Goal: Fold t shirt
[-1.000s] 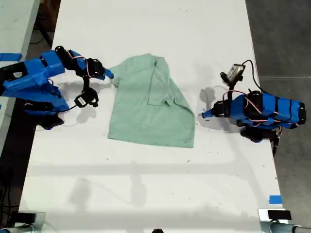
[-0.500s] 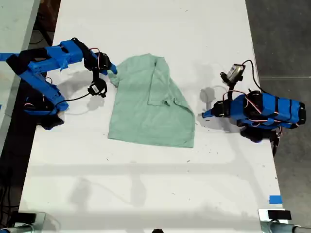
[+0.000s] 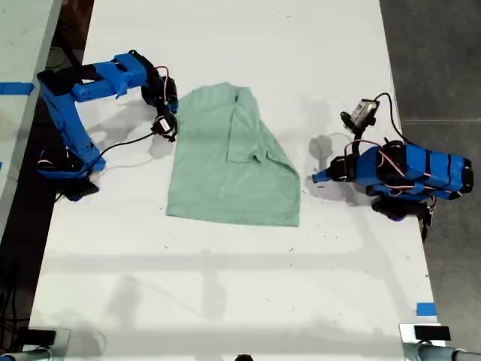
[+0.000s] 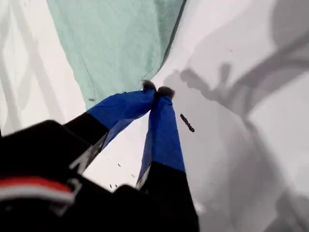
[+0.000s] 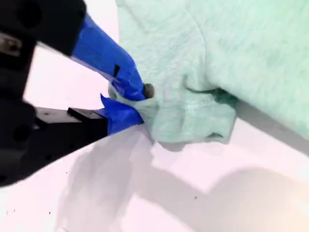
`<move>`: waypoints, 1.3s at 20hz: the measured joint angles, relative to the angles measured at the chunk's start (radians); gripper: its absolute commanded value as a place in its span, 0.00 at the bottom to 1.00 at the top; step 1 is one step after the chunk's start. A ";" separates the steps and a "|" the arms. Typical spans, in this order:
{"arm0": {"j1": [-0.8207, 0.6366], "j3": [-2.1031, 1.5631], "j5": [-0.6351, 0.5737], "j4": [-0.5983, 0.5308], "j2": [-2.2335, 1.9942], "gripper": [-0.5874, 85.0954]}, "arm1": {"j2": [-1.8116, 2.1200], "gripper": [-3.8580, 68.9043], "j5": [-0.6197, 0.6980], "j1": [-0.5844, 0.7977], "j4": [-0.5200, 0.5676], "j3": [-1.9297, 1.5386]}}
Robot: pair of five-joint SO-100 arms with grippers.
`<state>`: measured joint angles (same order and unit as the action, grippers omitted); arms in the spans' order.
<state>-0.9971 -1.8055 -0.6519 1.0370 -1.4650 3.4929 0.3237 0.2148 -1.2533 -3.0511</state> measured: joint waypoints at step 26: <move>0.568 -0.225 0.345 0.104 -0.960 0.01 | 0.000 0.06 0.000 0.000 0.000 0.000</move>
<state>-0.4295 -2.0310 -0.3068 1.1413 -2.4252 3.4929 0.3237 0.2148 -1.2533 -3.0511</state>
